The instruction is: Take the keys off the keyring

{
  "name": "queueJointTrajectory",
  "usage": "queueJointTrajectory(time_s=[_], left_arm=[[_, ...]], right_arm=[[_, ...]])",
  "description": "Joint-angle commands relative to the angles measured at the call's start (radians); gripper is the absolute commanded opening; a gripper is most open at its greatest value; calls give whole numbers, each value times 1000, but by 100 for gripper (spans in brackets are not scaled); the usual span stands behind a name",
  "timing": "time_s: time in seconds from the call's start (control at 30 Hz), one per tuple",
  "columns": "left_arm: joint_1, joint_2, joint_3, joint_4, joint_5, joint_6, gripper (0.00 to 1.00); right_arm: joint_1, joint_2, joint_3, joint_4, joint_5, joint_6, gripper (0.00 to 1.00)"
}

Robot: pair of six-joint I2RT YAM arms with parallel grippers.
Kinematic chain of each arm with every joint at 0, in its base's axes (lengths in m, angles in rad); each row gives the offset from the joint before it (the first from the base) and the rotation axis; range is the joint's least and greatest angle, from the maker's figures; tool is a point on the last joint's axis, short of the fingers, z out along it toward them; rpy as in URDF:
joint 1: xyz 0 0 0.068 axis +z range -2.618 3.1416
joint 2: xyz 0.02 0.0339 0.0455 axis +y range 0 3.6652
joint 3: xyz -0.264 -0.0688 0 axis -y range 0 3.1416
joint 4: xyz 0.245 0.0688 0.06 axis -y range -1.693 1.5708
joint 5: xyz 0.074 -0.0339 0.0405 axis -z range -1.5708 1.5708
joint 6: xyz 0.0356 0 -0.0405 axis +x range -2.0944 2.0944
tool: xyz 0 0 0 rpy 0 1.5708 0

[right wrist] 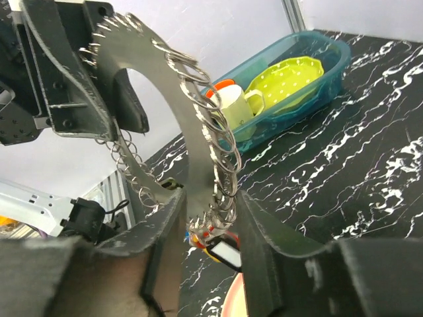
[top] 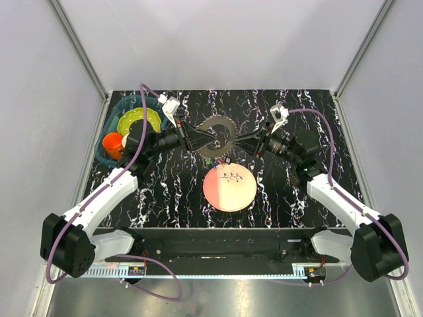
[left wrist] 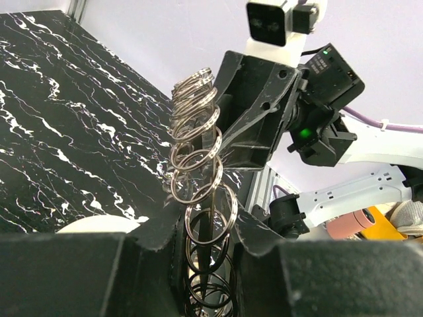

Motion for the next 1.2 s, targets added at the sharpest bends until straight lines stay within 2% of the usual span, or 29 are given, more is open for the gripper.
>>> queueJointTrajectory(time_s=[0.0, 0.1, 0.37, 0.57, 0.8, 1.17], left_arm=[[8, -7, 20, 76, -26, -2, 0], [18, -19, 13, 61, -65, -5, 0], [72, -39, 20, 36, -122, -51, 0], [72, -54, 19, 65, -139, -97, 0], [74, -83, 13, 107, -165, -157, 0], [74, -116, 17, 91, -174, -175, 0]], right_arm=[[5, 32, 9, 89, -44, 23, 49], [5, 29, -17, 87, -5, 44, 57], [15, 59, -146, 326, -92, 104, 59], [141, 113, -165, 351, 17, -121, 59], [238, 174, -149, 420, 273, -273, 59], [305, 273, -99, 484, 367, -424, 56]])
